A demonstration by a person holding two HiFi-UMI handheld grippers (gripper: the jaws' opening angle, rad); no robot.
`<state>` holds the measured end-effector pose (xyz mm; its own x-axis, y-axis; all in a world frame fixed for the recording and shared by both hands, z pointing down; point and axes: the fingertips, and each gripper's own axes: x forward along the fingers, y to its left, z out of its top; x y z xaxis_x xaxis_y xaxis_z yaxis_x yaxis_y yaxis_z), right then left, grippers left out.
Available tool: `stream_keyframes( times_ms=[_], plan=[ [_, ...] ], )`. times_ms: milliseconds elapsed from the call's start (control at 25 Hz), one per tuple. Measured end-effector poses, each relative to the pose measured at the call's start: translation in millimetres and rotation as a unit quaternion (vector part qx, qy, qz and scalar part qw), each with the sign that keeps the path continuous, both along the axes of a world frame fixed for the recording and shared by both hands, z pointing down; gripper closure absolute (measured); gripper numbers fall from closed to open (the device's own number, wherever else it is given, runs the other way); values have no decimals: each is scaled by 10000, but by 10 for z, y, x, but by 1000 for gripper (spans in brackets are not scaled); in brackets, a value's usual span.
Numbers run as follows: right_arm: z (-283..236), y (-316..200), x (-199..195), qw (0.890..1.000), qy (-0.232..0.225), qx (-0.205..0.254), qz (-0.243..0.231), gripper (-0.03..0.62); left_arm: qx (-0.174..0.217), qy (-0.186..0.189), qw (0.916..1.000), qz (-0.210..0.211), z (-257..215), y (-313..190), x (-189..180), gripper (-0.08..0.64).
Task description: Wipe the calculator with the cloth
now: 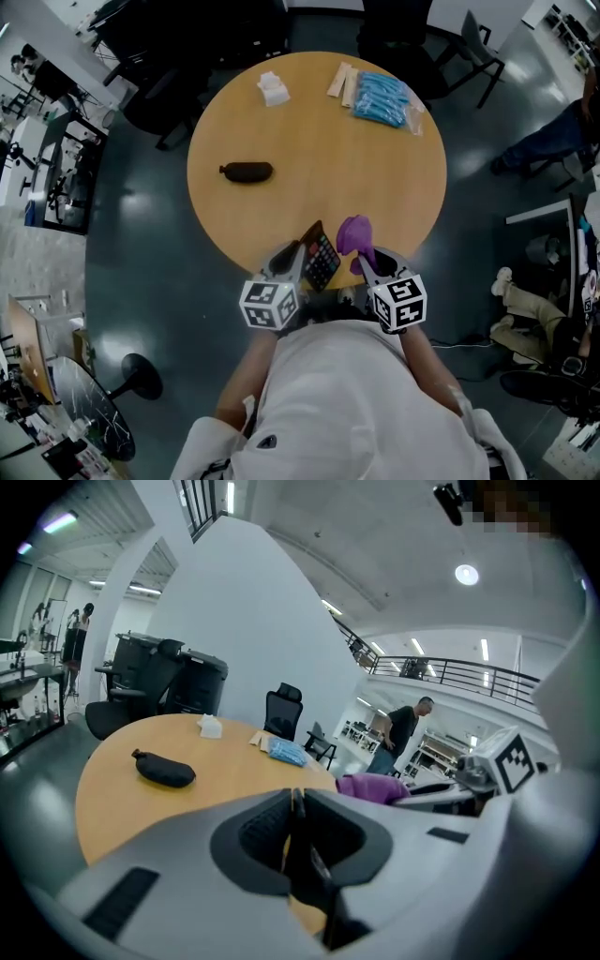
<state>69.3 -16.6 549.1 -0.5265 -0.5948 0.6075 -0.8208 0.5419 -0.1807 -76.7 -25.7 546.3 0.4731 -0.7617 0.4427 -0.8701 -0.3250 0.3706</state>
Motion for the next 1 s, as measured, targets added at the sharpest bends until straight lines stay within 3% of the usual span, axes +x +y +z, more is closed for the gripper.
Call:
stream_keyframes(
  times_ms=[1000],
  plan=[
    [34, 26, -13, 9999, 121, 81, -26, 520, -58, 42, 10000, -63, 58, 119, 2, 515]
  ],
)
